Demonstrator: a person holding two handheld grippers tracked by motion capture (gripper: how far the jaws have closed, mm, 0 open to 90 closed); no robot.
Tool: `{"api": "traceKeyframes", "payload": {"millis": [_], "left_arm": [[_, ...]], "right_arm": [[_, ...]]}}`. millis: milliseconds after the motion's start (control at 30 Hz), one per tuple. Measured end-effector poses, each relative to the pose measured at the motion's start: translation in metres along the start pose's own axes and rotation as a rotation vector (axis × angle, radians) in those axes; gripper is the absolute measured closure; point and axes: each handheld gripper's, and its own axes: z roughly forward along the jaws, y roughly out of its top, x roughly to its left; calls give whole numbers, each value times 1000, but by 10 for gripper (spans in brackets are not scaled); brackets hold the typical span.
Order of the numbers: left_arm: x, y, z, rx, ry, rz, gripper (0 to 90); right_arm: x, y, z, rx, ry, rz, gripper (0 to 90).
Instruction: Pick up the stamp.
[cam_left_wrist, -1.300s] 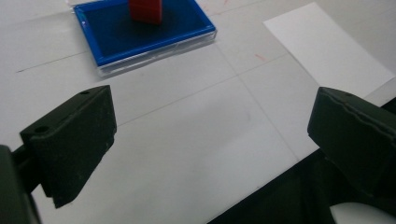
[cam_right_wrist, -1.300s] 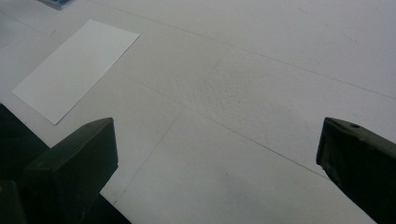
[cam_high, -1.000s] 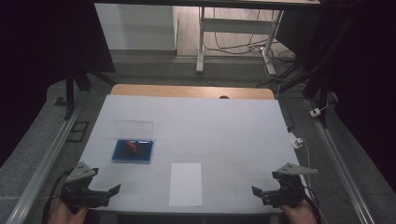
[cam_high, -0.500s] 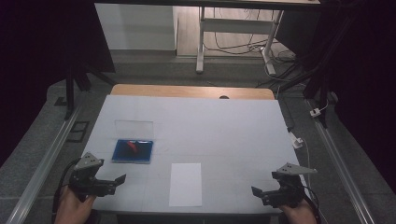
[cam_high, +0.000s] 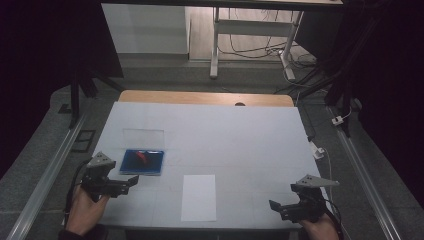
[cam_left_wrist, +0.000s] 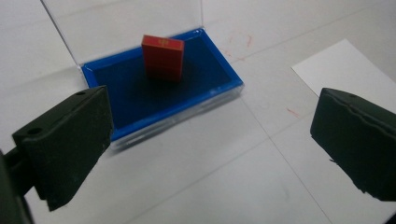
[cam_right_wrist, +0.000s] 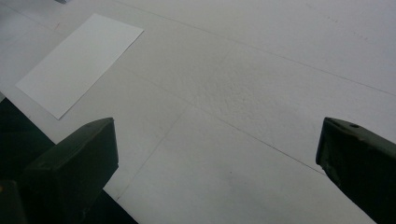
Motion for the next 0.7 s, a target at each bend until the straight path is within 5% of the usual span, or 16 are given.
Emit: {"api": "traceKeyframes", "payload": {"millis": [367,700], "left_arm": [[12,14,15,9,31,50,2],[23,25,31,32,10,64,0]], "right_arm": [[0,0,1,5,3,1,0],[0,0,1,11,4,-7,0]]}}
